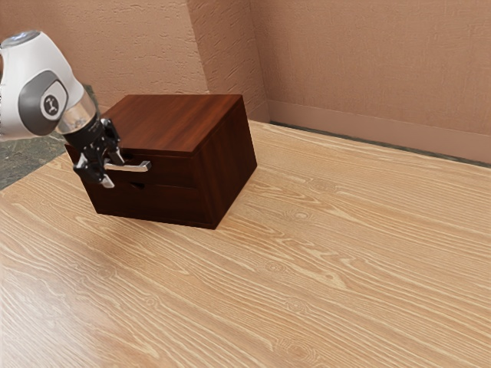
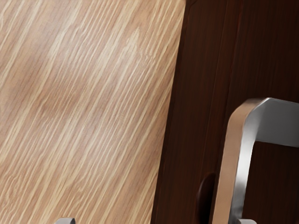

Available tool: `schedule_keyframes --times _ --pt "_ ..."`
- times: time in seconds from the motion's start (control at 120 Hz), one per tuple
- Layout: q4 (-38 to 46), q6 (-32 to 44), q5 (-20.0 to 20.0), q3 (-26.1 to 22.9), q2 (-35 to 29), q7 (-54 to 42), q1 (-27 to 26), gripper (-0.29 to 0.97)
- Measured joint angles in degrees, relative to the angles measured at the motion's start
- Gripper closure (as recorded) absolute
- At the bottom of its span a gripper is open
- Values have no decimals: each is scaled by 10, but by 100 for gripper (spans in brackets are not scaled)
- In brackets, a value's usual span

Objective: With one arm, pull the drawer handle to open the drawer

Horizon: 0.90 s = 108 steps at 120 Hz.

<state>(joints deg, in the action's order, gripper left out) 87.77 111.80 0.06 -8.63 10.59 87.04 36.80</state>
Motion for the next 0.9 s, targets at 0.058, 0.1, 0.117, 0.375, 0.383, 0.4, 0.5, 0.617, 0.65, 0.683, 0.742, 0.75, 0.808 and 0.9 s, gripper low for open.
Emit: schedule_keyframes --times 0.058,0.1,0.117,0.375,0.383,0.4,0.5,0.617,0.65,0.683,0.742,0.75,0.808,0.9 --pt "-2 4 0 2 6 0 1 33" --pt "-4 6 0 3 9 -1 1 33" --pt "-4 7 0 4 9 -1 2 34" --pt "21 20 0 5 -7 -5 -1 36" --pt "23 20 0 6 -8 -5 -1 36" --pt "25 21 0 6 -10 -5 -1 36" --pt "55 30 0 6 -32 -6 -2 36" --pt "92 43 -1 6 -56 -7 -2 37" --pt "104 48 -1 6 -64 -7 -1 37" --pt "112 52 -1 6 -71 -7 0 37" --pt "122 58 -1 6 -80 -8 1 37" --pt "123 58 -1 5 -82 -8 2 37" --pt "137 63 -1 5 -95 -8 2 37" --pt "165 73 -2 5 -115 -8 4 37"
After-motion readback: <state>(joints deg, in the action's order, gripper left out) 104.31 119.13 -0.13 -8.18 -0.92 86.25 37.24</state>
